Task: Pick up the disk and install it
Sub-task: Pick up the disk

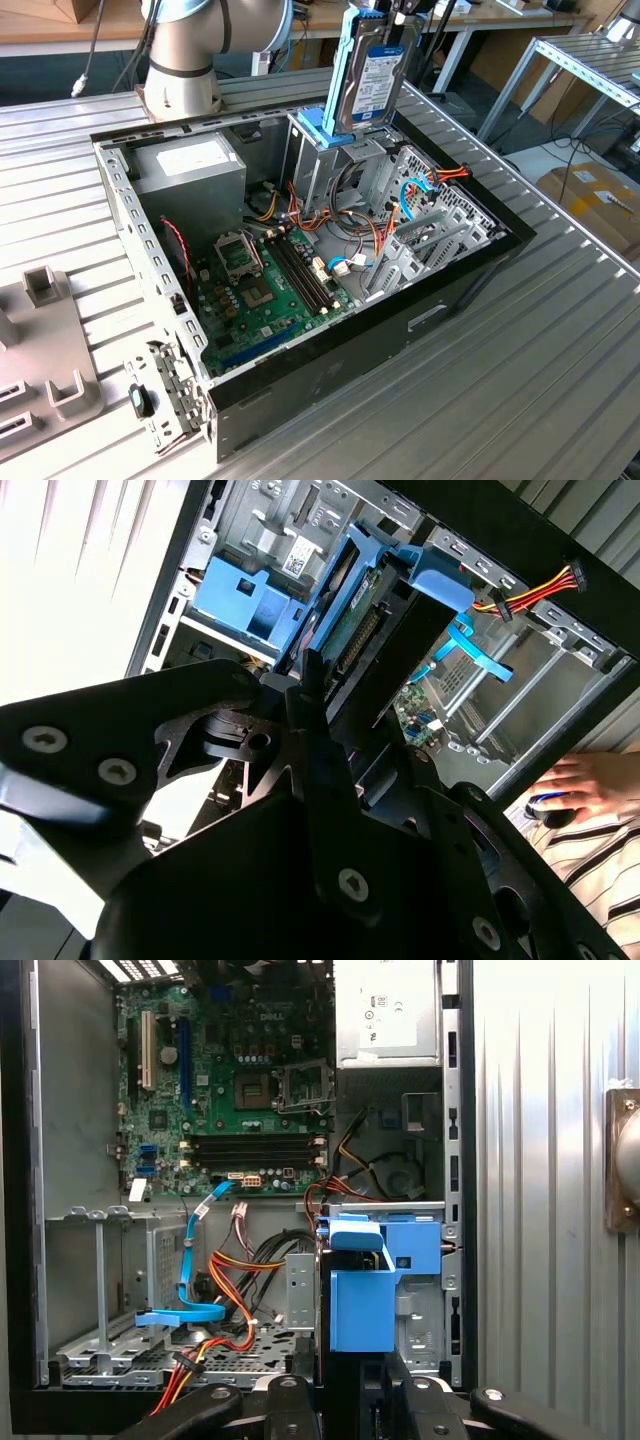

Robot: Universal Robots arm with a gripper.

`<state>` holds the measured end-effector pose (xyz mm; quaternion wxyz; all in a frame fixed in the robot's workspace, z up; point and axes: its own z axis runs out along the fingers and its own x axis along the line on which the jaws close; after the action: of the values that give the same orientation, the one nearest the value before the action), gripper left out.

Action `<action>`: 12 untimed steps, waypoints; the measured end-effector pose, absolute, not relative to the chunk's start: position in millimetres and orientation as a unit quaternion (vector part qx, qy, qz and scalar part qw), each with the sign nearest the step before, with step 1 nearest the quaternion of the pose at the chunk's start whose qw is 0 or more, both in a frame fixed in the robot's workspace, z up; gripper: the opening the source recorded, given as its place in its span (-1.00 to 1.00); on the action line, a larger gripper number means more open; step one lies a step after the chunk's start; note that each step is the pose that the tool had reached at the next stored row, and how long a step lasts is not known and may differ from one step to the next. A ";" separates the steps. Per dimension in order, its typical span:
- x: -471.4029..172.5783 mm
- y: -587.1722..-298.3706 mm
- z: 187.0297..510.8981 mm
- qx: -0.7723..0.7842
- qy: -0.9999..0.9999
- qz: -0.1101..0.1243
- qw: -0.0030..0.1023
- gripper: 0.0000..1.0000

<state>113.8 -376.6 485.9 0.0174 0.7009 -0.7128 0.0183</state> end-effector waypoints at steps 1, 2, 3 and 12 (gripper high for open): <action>113.8 -376.6 485.9 0.701 -0.713 0.018 0.017 -0.30; 113.8 -376.6 485.9 0.701 -0.713 0.018 0.017 -0.30; 113.8 -376.7 485.9 0.701 -0.713 0.018 0.017 -0.30; 113.9 -381.0 485.8 0.701 -0.713 0.018 0.017 -0.30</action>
<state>113.9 -381.0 485.8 0.0174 0.7009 -0.7128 0.0183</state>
